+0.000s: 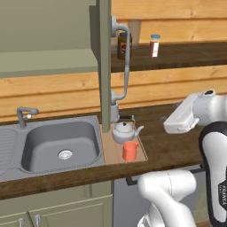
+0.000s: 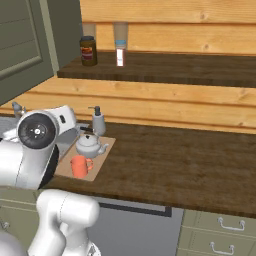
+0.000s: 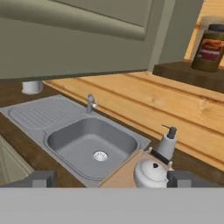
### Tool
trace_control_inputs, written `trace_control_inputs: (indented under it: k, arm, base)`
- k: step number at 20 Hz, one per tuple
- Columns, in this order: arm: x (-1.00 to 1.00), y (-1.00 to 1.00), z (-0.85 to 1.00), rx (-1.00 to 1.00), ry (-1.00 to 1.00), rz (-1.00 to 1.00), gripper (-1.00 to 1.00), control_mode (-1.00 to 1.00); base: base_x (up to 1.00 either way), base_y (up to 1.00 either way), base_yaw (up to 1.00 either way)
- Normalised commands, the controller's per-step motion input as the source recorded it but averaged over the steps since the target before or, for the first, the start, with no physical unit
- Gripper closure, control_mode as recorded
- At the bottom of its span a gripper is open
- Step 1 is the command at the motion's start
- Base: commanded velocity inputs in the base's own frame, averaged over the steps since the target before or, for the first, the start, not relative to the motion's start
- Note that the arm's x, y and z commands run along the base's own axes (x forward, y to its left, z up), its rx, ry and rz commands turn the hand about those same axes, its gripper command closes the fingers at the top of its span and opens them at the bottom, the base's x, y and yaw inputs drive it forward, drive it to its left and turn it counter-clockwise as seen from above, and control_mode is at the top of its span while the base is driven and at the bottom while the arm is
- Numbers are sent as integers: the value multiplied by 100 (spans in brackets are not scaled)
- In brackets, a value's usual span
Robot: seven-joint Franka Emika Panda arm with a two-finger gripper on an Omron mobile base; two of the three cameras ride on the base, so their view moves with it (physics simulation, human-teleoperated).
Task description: Pick the kettle from the counter and place it on the tray. Then pick the mug from the cabinet and place it on the tray. Then close the cabinet doors.
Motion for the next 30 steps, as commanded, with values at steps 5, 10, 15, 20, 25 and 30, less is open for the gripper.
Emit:
trace_control_inputs:
  k: [5, 10, 15, 20, 25, 30]
  arm:
    - [-62, 0, -6, -4, 0, -16, -100, -100]
    - [-35, 0, -14, 0, 0, -13, -100, -100]
    - [0, 0, -1, 0, 0, -1, -100, -100]
    - [-7, 0, -7, -1, 0, 0, -100, 100]
    - [0, 0, 0, 0, 0, 0, -100, 100]
    - [0, 0, 0, 0, 0, 0, -100, 100]
  base:
    - [0, 0, 0]
    - [0, 0, 0]
    - [0, 0, 0]
    - [-11, 1, 0]
    - [-84, 41, 0]
    - [-67, 59, 0]
